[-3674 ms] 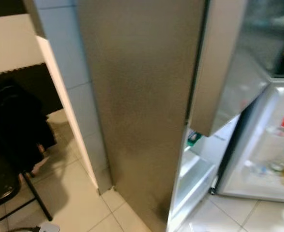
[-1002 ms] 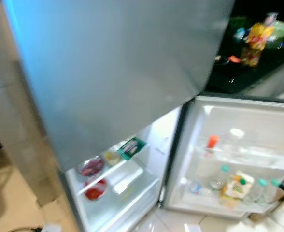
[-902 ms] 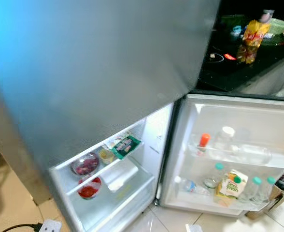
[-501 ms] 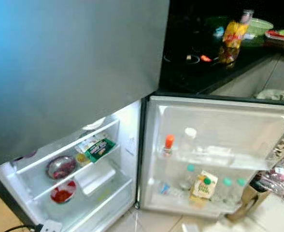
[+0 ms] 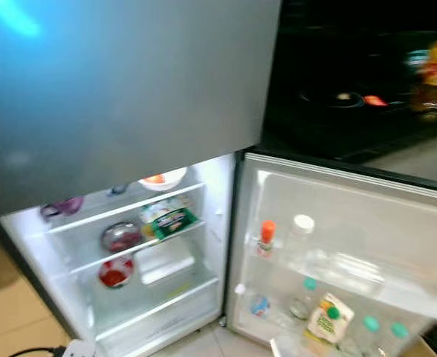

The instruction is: Restocking fridge

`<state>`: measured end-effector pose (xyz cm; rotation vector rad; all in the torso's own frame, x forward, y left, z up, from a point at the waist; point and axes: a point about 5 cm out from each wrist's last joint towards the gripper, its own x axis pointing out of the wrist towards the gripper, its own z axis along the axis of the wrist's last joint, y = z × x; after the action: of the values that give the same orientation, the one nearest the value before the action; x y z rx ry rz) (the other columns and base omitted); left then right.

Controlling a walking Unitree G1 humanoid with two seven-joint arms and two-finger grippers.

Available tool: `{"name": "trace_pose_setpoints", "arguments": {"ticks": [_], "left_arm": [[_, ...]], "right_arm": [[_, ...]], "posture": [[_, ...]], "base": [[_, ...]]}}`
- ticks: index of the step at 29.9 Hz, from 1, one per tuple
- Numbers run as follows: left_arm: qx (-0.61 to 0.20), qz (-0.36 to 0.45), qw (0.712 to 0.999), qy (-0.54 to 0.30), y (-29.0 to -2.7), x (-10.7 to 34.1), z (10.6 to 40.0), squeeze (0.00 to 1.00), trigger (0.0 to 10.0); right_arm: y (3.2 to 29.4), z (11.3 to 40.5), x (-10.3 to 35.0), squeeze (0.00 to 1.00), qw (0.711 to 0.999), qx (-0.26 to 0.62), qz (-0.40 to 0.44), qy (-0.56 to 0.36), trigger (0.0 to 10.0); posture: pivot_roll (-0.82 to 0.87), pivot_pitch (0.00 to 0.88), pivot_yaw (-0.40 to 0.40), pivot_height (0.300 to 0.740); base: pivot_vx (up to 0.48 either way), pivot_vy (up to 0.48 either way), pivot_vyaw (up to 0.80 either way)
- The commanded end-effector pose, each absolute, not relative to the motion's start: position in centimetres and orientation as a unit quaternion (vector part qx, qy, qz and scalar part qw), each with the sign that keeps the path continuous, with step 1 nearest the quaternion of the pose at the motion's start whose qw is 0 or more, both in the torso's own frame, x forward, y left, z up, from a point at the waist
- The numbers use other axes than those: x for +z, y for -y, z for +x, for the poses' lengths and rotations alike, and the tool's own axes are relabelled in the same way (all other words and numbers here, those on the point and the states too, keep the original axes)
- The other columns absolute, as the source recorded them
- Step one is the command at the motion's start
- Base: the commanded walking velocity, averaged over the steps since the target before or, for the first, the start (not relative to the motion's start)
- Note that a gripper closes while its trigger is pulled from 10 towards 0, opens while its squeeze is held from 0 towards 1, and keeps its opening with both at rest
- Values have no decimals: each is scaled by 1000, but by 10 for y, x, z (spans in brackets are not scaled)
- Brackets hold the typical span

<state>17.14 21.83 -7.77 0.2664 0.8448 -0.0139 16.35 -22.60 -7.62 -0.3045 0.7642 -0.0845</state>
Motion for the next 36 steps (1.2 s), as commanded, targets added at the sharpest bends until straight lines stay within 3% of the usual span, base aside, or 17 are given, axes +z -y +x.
{"name": "trace_pose_setpoints", "arguments": {"ticks": [1, 9, 28, 36], "left_arm": [[-2, 131, 901, -414, -222, -78, 169, 0, 10000], [0, 129, 901, -415, -222, -78, 169, 0, 10000], [44, 97, 906, -409, -229, -75, 173, 0, 10000], [65, 84, 909, -403, -235, -73, 176, 0, 10000]], "right_arm": [[223, 164, -76, 0, 918, -41, -144, -366, 10000], [223, 164, -76, 0, 918, -43, -145, -366, 10000], [212, 173, -72, 0, 930, -14, -141, -340, 10000], [182, 206, -53, 0, 958, 33, -110, -261, 10000]], "posture": [[-104, 55, 25, 740], [-103, 55, 25, 740], [-103, 57, 26, 740], [-103, 61, 29, 740]], "base": [[0, -281, 781], [0, -277, 764], [0, -13, 0], [0, 0, 0]]}}
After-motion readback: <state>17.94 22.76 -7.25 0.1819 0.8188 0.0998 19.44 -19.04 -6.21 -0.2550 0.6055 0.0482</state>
